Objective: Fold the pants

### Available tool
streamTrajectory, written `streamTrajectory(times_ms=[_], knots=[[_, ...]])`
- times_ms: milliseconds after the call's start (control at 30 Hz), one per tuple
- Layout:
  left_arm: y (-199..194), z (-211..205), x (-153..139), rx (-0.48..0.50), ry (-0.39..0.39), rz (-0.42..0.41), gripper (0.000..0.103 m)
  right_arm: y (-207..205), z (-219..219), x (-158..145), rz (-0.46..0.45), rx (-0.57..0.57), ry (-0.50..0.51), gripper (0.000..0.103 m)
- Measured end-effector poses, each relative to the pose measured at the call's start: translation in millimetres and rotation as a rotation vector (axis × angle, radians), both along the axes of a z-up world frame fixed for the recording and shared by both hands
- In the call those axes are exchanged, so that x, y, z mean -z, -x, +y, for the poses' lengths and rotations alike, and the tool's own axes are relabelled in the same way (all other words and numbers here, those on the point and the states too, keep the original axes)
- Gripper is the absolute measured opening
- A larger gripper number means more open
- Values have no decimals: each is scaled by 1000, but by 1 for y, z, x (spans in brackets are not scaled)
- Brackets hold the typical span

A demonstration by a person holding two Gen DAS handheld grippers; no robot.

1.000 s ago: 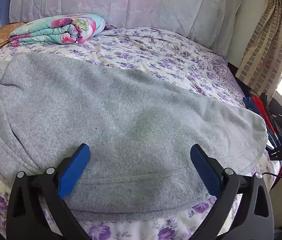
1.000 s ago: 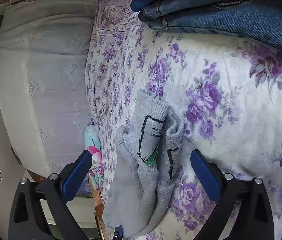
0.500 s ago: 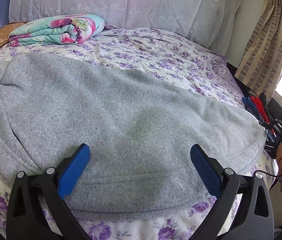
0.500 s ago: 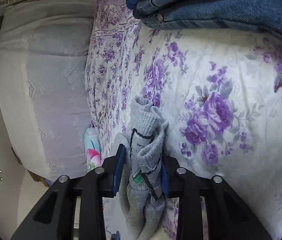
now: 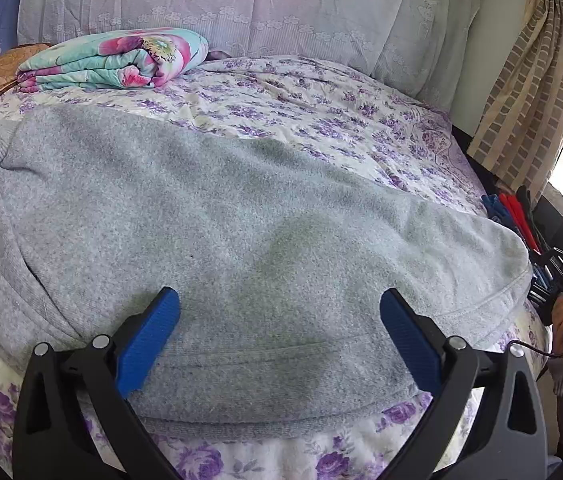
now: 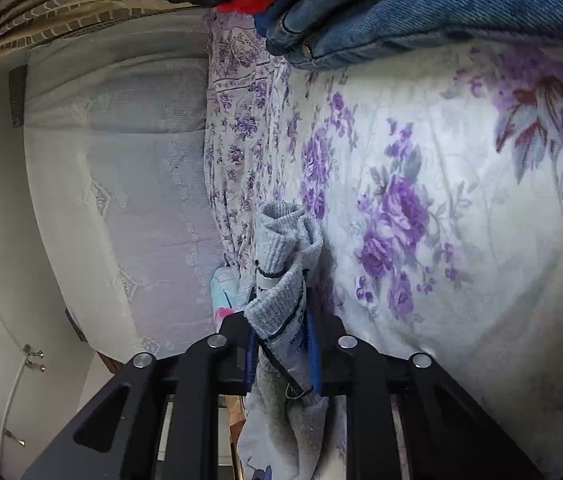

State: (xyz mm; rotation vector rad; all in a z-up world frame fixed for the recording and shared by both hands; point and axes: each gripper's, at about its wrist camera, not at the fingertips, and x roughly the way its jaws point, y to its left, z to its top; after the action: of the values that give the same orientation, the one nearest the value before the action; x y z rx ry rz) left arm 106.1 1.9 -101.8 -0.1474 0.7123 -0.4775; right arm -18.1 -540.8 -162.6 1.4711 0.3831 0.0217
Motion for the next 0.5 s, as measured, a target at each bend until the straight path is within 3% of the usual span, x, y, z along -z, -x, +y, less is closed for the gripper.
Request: streamTrajectory(times_ms=[67,200,333,500], knots=[[1,-1,0,-3,-3,1,98,-2,2,-6,26,-11,69,15],[3,5,-4,-9,16,9,98,1,17,-38,55,-11,380,12],[2,26,-11,-50,68,15,98,2,40,-89,-4,-4,580,12],[-5,61,-15,-56,224,61,98,-17,128,-165,-64,-69,1035,12]])
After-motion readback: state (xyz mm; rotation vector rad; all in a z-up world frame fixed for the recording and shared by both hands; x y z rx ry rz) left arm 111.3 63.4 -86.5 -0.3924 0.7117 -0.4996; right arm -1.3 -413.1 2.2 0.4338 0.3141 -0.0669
